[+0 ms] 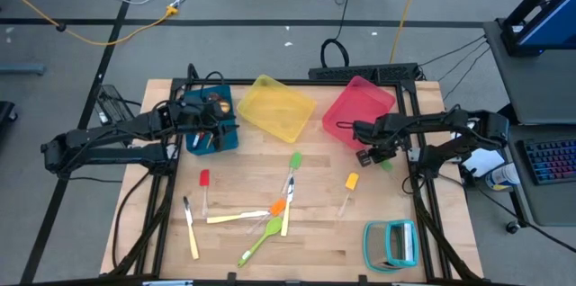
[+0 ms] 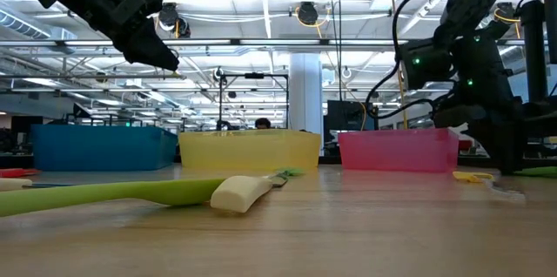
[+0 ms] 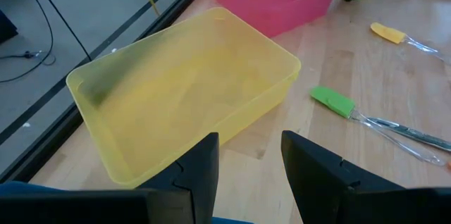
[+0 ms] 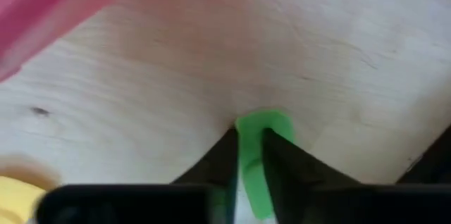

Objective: Pick & Place Kitchen Items
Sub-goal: Put the right green spatula into the yellow bin

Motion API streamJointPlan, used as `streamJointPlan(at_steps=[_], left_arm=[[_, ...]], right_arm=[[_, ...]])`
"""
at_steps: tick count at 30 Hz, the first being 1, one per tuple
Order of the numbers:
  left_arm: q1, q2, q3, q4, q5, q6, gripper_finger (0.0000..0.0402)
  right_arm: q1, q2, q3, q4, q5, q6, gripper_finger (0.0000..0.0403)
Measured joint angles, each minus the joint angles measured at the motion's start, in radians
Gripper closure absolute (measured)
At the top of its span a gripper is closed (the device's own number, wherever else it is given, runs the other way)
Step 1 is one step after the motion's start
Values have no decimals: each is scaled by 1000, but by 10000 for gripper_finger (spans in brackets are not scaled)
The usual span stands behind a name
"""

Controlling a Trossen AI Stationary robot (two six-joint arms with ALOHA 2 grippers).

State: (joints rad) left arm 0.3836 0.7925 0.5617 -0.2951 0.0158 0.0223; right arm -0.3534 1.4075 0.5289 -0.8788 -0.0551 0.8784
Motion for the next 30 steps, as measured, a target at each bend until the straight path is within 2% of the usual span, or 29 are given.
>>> streamJointPlan(at_steps=[3,14,22,25,30], left_arm=[[0,0,0,0,0,0,243],[0,0,0,-1,1,-16,243],[0,0,0,0,1,-32,243],[0,0,0,0,1,-44,243],[0,0,0,0,1,-58,243]], right_arm=[[5,-2,13,0,-2,0,395],[101,-158,82,10,57,14,400],[194,-305,99,33,54,63,402],[227,-352,99,72,52,64,402],[282,-405,100,276,26,7,402]])
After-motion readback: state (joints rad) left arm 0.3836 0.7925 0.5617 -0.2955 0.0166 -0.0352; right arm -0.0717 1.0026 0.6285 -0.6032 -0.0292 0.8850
